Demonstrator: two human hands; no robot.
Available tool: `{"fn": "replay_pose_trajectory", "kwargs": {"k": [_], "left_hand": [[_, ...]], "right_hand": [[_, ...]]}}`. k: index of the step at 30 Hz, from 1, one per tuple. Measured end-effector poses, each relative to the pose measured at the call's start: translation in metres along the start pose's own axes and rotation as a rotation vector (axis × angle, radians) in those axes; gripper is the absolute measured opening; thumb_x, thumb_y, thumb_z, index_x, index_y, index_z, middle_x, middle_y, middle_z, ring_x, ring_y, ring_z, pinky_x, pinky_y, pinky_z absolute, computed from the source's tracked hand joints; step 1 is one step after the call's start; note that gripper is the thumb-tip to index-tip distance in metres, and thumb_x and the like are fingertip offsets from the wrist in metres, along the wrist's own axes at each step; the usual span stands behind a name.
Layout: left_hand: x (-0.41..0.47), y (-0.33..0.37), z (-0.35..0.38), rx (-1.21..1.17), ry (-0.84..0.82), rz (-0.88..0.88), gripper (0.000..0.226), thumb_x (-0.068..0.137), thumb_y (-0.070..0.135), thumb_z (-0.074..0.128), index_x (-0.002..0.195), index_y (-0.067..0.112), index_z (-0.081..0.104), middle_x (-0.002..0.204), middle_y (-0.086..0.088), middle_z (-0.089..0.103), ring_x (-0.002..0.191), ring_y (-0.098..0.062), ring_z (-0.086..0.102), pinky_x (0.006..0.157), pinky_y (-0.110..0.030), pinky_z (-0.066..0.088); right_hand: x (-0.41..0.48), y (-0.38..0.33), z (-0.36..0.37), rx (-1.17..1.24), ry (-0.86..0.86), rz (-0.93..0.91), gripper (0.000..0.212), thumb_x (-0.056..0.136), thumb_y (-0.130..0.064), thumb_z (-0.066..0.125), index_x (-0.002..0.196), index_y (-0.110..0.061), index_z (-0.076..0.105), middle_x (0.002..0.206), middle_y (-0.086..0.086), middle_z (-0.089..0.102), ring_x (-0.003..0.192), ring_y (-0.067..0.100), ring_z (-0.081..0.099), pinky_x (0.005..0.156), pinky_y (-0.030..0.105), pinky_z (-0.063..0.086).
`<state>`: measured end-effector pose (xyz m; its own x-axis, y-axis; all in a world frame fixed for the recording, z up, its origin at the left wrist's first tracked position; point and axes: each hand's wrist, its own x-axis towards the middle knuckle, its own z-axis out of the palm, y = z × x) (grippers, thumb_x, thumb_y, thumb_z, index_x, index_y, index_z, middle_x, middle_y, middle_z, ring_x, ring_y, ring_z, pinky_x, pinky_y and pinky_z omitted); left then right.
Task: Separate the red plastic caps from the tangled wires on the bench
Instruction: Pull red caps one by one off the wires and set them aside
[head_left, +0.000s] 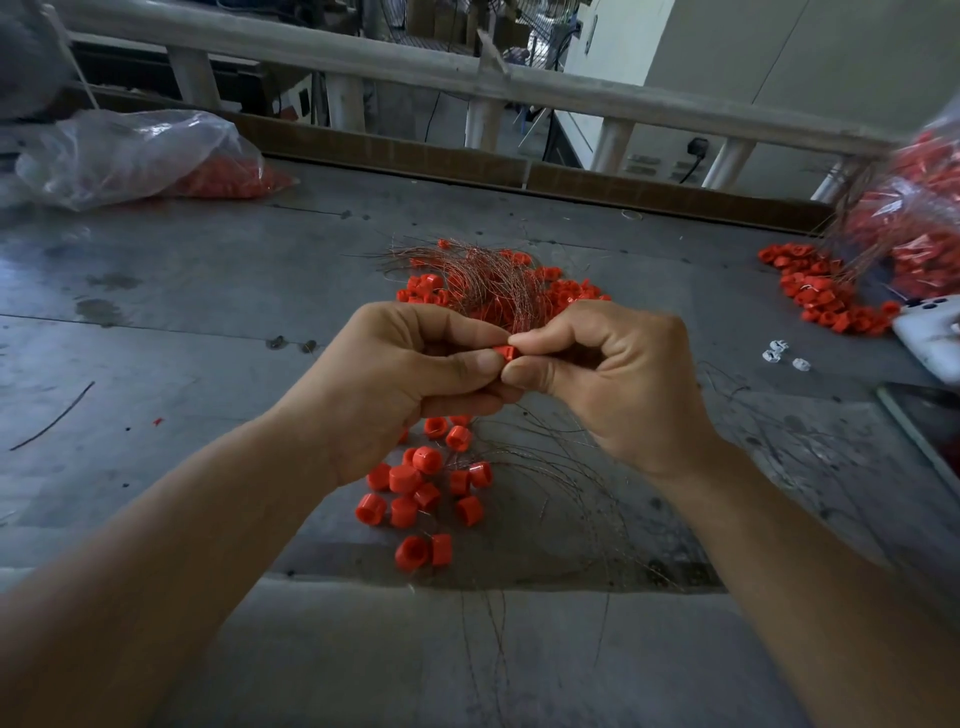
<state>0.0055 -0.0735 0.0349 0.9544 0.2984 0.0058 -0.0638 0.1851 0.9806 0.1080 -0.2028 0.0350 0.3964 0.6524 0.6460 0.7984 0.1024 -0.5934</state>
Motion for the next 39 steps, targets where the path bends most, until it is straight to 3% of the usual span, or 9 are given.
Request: {"fn": "replay_pose_trajectory", "kwargs": {"k": [8,12,15,18,20,23,26,33,39], "left_hand": [[0.001,0.002,-0.003,0.028,-0.094,0.016,0.016,0.057,0.010,0.064,0.070,0.012,0.074,0.068,-0.008,0.071,0.065,-0.016,0.070,0.056,-0.019,0.055],[0.001,0.002,-0.005,0.015,-0.142,-0.005,0.035,0.056,0.011,0.067,0.090,0.007,0.066,0.072,-0.011,0.071,0.067,-0.019,0.070,0.058,-0.022,0.056],[0.001,0.002,-0.004,0.011,-0.166,-0.022,0.043,0.060,0.009,0.065,0.102,0.007,0.059,0.071,-0.012,0.070,0.066,-0.019,0.070,0.057,-0.021,0.055],[-0.001,0.003,-0.001,-0.005,-0.178,0.010,0.047,0.066,0.015,0.068,0.111,0.010,0.055,0.075,-0.013,0.071,0.070,-0.022,0.070,0.058,-0.021,0.055],[-0.003,0.002,0.003,0.120,-0.158,0.093,0.060,0.063,0.027,0.073,0.117,0.019,0.050,0.080,-0.011,0.072,0.075,-0.022,0.071,0.062,-0.021,0.054],[-0.007,0.000,0.009,0.350,-0.101,0.239,0.067,0.054,0.039,0.069,0.117,0.035,0.045,0.081,-0.001,0.072,0.073,-0.015,0.070,0.066,-0.019,0.053],[-0.009,-0.001,0.012,0.354,-0.113,0.288,0.064,0.061,0.034,0.066,0.120,0.039,0.041,0.077,0.000,0.072,0.070,-0.014,0.069,0.066,-0.020,0.053],[-0.011,-0.001,0.014,0.319,-0.115,0.306,0.063,0.066,0.025,0.063,0.123,0.035,0.039,0.075,-0.004,0.071,0.069,-0.017,0.069,0.064,-0.022,0.054],[-0.006,0.002,0.009,0.153,-0.117,0.155,0.063,0.061,0.027,0.066,0.121,0.021,0.047,0.074,-0.009,0.072,0.070,-0.021,0.070,0.059,-0.021,0.053]], "right_hand": [[0.002,-0.001,-0.005,0.191,-0.120,0.147,0.020,0.062,-0.024,0.071,0.080,-0.022,0.064,0.074,-0.010,0.064,0.068,0.003,0.064,0.064,0.015,0.051],[0.005,-0.001,-0.009,0.106,-0.276,0.142,0.029,0.065,-0.033,0.065,0.094,-0.037,0.059,0.081,-0.010,0.058,0.078,0.003,0.059,0.071,0.016,0.049],[0.006,-0.002,-0.012,0.059,-0.383,0.108,0.018,0.072,-0.034,0.062,0.088,-0.038,0.059,0.083,-0.014,0.053,0.079,-0.003,0.054,0.068,0.012,0.043],[0.005,-0.001,-0.011,-0.014,-0.338,0.059,0.011,0.076,-0.024,0.065,0.087,-0.027,0.062,0.080,-0.016,0.050,0.075,-0.006,0.049,0.067,0.008,0.038],[0.004,0.000,-0.009,-0.064,-0.299,0.045,0.008,0.078,-0.016,0.065,0.086,-0.014,0.065,0.079,-0.016,0.049,0.073,-0.005,0.048,0.068,0.007,0.037],[0.002,0.001,-0.007,-0.087,-0.282,0.044,0.005,0.079,-0.010,0.064,0.083,-0.007,0.063,0.080,-0.012,0.050,0.073,0.001,0.050,0.067,0.013,0.041],[0.001,-0.003,-0.005,-0.093,-0.257,0.019,0.002,0.078,-0.009,0.062,0.080,-0.009,0.062,0.079,-0.012,0.049,0.071,0.005,0.052,0.064,0.018,0.045],[0.001,-0.005,-0.004,-0.062,-0.223,0.025,0.015,0.076,-0.006,0.061,0.077,-0.020,0.055,0.078,-0.013,0.050,0.069,0.001,0.051,0.063,0.014,0.043],[0.001,-0.003,-0.003,-0.003,-0.229,0.093,0.010,0.073,-0.025,0.067,0.078,-0.022,0.059,0.075,-0.009,0.053,0.069,0.001,0.050,0.063,0.012,0.042]]}}
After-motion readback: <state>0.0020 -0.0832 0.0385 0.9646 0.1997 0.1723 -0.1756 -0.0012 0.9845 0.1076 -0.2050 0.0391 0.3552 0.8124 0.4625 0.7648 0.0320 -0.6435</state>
